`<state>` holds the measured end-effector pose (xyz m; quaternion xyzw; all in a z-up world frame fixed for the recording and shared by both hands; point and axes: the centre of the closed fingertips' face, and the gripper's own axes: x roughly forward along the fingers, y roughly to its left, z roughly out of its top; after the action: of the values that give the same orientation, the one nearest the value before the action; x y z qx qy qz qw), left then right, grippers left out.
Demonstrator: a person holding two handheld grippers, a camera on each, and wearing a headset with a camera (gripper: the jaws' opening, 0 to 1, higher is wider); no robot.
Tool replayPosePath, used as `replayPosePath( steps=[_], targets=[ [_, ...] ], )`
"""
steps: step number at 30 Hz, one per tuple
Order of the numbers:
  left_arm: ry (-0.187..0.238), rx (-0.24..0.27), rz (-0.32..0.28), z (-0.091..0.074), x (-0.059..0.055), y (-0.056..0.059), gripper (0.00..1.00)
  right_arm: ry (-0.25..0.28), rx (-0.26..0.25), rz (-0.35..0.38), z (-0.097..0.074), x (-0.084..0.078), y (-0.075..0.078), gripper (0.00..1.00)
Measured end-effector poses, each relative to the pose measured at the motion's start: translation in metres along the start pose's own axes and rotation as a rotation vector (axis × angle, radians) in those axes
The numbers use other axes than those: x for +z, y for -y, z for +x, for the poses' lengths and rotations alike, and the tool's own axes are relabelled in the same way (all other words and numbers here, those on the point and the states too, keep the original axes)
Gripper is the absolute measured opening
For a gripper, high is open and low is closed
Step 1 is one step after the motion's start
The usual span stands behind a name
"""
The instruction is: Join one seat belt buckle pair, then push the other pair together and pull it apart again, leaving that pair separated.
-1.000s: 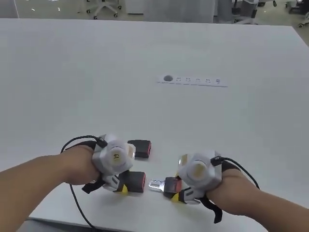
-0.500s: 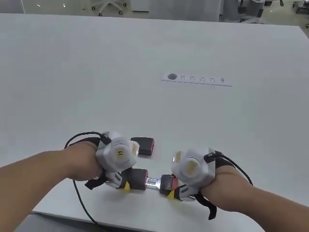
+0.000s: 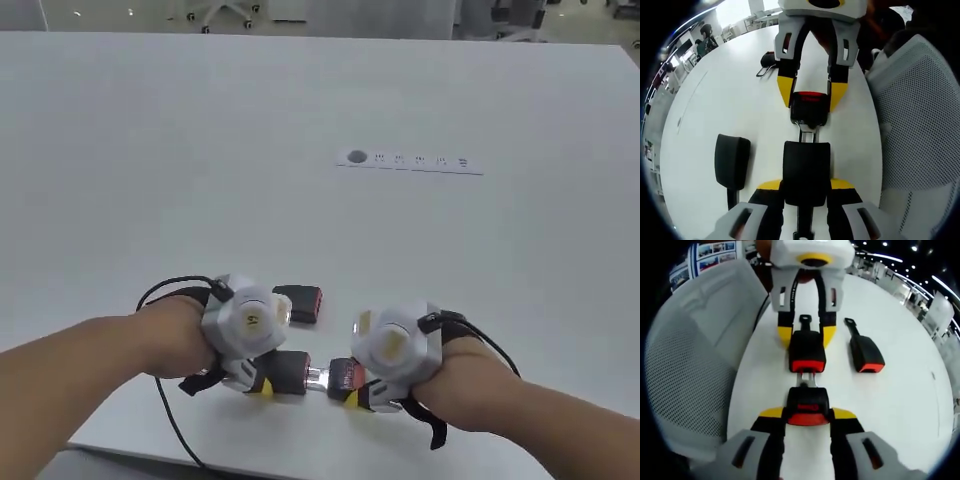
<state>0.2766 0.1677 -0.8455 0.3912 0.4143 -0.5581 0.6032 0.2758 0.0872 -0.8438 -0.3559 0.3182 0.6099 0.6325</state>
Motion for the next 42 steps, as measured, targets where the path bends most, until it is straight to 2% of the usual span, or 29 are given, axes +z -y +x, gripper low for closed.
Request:
replayPosePath(
  steps=[5, 19, 25, 29, 34, 36, 42],
  targets=[
    [-0.006, -0.004, -0.004, 0.0, 0.0, 0.0, 0.33, 0.003, -0.01, 0.009, 0.001, 0.0, -0.001, 0.34],
    [0.057, 0.003, -0.007, -0.001, 0.001, -0.001, 0.32, -0.043, -0.019, 0.031, 0.005, 0.008, 0.003, 0.32],
    [0.041, -0.003, 0.007, -0.001, 0.001, -0.001, 0.32, -0.049, -0.02, 0.012, 0.005, 0.009, 0.003, 0.31],
    [0.046, 0.0, 0.001, -0.001, 0.001, -0.001, 0.32, -0.031, -0.02, 0.009, 0.007, 0.014, 0.003, 0.31],
    [0.033, -0.003, 0.005, -0.001, 0.001, -0.001, 0.32, -0.01, -0.022, 0.017, 0.011, 0.02, 0.004, 0.31],
    [0.033, -0.005, 0.011, -0.002, 0.002, 0.0, 0.32, -0.013, -0.019, 0.04, 0.013, 0.015, 0.001, 0.31],
    [0.036, -0.004, 0.008, -0.002, 0.002, -0.001, 0.32, -0.004, -0.026, 0.046, 0.014, 0.015, 0.004, 0.31]
  ],
)
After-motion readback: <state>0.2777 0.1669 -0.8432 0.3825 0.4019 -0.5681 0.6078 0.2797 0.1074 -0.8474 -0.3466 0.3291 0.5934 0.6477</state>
